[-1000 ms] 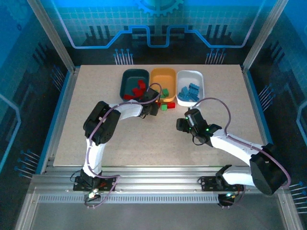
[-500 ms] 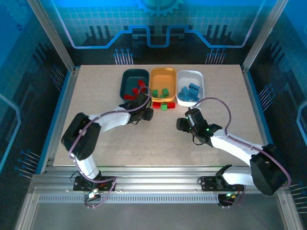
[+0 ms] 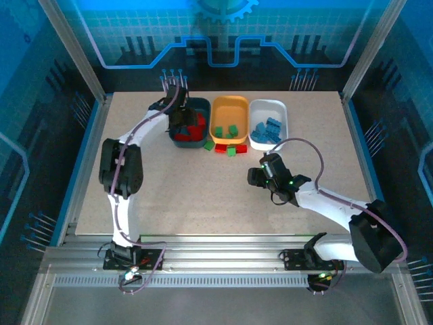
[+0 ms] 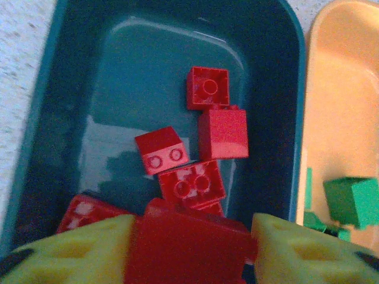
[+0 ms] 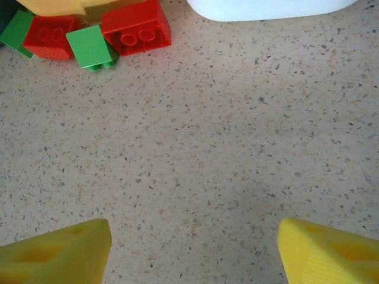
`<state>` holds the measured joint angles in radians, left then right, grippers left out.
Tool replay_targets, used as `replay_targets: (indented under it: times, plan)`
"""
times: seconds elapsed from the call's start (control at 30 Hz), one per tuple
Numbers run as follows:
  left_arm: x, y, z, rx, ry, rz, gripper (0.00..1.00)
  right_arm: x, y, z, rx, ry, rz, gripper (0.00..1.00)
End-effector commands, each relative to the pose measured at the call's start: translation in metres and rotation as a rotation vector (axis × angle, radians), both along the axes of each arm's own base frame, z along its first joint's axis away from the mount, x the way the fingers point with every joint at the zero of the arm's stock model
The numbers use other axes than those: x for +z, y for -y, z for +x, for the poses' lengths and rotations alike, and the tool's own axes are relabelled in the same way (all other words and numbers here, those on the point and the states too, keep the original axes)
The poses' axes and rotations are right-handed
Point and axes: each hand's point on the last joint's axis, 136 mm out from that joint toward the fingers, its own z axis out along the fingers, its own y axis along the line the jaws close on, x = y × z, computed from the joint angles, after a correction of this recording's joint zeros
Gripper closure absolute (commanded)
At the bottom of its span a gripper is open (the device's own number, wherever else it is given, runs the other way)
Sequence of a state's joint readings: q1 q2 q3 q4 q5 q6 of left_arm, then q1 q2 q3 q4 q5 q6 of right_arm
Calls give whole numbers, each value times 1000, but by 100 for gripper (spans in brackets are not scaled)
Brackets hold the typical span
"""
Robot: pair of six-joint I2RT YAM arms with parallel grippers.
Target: Sort the legos into containers by color
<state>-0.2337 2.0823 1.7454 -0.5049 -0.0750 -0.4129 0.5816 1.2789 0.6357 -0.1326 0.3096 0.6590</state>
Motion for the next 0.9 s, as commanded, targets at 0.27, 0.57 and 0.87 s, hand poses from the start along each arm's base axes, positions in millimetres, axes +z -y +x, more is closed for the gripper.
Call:
replay_targets:
  times: [0.27,0.57,0.87]
  plan:
    - [93,40,-70,-91,173,-283,1,1,-4,18,-8,5,44,19]
    - [-20,32,-197,-21,42,-417,1,-8,-46,53,29,-49,-40,33]
    - [-78,21,-247,1,-79,-420,1,-41,-86,98,38,-146,-125,38]
